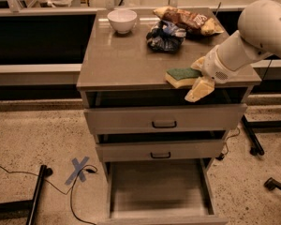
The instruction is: Place sponge into bottom drawer
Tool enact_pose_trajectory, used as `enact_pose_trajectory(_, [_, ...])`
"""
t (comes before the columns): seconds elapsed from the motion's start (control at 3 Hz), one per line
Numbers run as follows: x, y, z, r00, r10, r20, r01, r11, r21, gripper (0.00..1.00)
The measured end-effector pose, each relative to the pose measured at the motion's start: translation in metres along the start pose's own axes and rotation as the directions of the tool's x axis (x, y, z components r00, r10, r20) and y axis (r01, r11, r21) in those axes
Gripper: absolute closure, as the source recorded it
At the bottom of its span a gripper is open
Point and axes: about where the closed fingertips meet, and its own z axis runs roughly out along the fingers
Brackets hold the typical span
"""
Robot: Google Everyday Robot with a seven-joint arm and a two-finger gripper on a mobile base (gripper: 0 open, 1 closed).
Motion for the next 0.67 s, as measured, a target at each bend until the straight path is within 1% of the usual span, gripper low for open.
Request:
enact_pose_trajectory(0.33, [-0.01,0.001,0.005,1.0,0.005,0.018,-0.004,1.0,-0.008,0.65])
enact_pose_trajectory(0.67, [-0.021,0.005,-0.013,0.998,0.005,0.068,-0.006,0.9999,0.016,0.89])
